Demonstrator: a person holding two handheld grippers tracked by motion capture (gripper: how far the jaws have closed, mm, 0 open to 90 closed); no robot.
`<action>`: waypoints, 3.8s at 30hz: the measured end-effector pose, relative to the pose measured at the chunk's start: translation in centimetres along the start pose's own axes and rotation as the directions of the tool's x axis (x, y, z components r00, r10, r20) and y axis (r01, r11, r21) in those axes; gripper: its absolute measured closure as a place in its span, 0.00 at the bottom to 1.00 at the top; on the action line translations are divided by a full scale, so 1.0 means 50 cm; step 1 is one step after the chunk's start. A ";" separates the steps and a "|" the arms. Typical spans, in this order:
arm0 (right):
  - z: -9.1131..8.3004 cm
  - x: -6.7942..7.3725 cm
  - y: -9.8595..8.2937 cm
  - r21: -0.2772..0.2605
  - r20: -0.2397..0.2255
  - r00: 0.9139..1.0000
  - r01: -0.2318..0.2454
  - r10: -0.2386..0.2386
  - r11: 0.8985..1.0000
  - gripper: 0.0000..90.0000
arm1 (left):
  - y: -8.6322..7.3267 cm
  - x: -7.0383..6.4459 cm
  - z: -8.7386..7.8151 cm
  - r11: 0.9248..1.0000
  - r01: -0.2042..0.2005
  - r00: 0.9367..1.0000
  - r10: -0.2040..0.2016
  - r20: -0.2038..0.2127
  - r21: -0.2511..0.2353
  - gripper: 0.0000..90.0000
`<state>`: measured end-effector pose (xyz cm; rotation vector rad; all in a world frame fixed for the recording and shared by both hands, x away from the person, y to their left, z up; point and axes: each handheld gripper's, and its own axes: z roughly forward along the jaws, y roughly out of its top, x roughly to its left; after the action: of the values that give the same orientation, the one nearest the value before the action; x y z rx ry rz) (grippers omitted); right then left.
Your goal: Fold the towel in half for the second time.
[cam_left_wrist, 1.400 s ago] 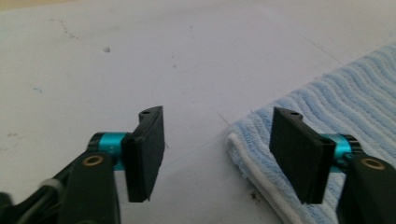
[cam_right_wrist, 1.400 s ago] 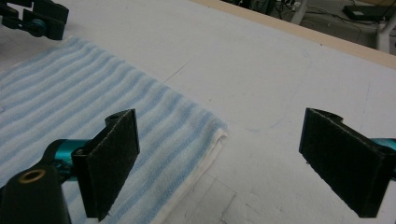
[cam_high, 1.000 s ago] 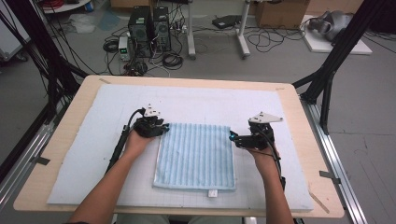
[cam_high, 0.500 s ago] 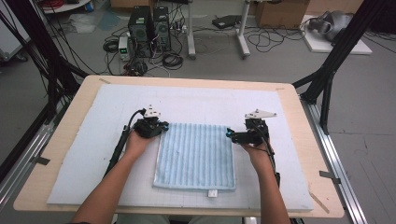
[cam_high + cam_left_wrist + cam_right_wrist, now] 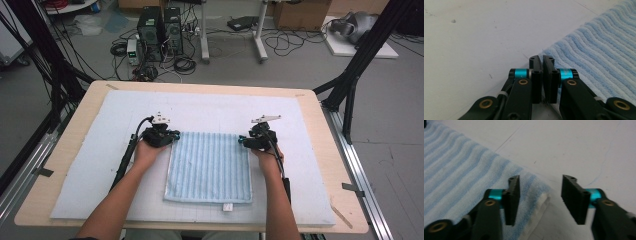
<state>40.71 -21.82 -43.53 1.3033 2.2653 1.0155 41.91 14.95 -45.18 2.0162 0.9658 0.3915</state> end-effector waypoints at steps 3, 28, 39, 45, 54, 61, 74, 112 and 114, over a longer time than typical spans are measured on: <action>0.015 0.004 -0.001 0.042 -0.004 1.000 0.015 -0.015 0.999 0.67 | 0.000 0.000 0.000 1.000 0.014 1.000 -0.014 0.003 -0.003 0.95; -0.066 0.040 0.007 -0.214 -0.015 0.998 0.052 -0.056 0.976 0.93 | 0.007 -0.007 -0.098 0.972 0.135 0.989 -0.121 0.084 -0.190 0.96; -0.127 0.076 -0.012 -0.247 -0.061 0.995 0.067 -0.085 0.967 0.92 | -0.021 -0.043 -0.154 0.976 0.135 0.984 -0.112 0.139 -0.170 0.96; -0.147 0.090 -0.047 -0.270 -0.086 0.993 0.060 -0.086 0.961 0.92 | -0.046 -0.071 -0.176 0.978 0.104 0.985 -0.076 0.157 -0.179 0.96; -0.186 0.115 -0.083 -0.282 -0.100 0.988 0.084 -0.116 0.956 0.92 | -0.075 -0.088 -0.211 0.964 0.107 0.980 -0.061 0.188 -0.243 0.96; -0.192 0.126 -0.120 -0.282 -0.116 0.986 0.080 -0.116 0.956 0.92 | -0.098 -0.110 -0.231 0.962 0.103 0.975 -0.047 0.218 -0.253 0.96; -0.218 0.156 -0.171 -0.266 -0.131 0.978 0.121 -0.160 0.956 0.91 | -0.150 -0.144 -0.260 0.968 0.092 0.967 -0.032 0.252 -0.234 0.96; -0.265 0.141 -0.223 -0.340 -0.153 0.985 0.019 -0.075 0.940 0.62 | -0.173 -0.140 -0.266 0.960 0.146 0.959 -0.078 0.274 -0.240 0.55; -0.249 0.147 -0.209 -0.308 -0.127 0.989 0.031 -0.074 0.951 0.61 | -0.167 -0.140 -0.261 0.957 0.150 0.960 -0.080 0.269 -0.249 0.56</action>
<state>23.08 -24.14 -42.08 1.0665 2.1157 1.4098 25.70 19.84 -43.58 1.7064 0.8173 0.1788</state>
